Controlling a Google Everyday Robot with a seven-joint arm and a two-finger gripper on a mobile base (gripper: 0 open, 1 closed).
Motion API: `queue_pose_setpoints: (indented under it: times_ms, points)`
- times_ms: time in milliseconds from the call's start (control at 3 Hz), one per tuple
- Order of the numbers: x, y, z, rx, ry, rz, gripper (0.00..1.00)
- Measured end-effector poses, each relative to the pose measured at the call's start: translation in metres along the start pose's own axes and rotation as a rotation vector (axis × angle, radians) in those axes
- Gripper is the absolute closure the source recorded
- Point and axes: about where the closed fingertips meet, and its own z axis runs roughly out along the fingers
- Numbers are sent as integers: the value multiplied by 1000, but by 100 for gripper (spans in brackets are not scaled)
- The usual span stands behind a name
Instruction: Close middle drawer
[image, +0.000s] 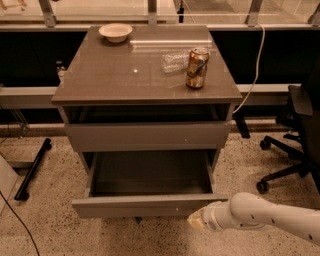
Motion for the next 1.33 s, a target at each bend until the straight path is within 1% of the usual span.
queue_pose_setpoints:
  times_ms: [667,1000,1333]
  points:
    - [-55,-29,14,-9,-134,-86,100]
    - [-55,-29,14,-9,-134,-86,100]
    - [-86,-46,34,34,-199,-172,100]
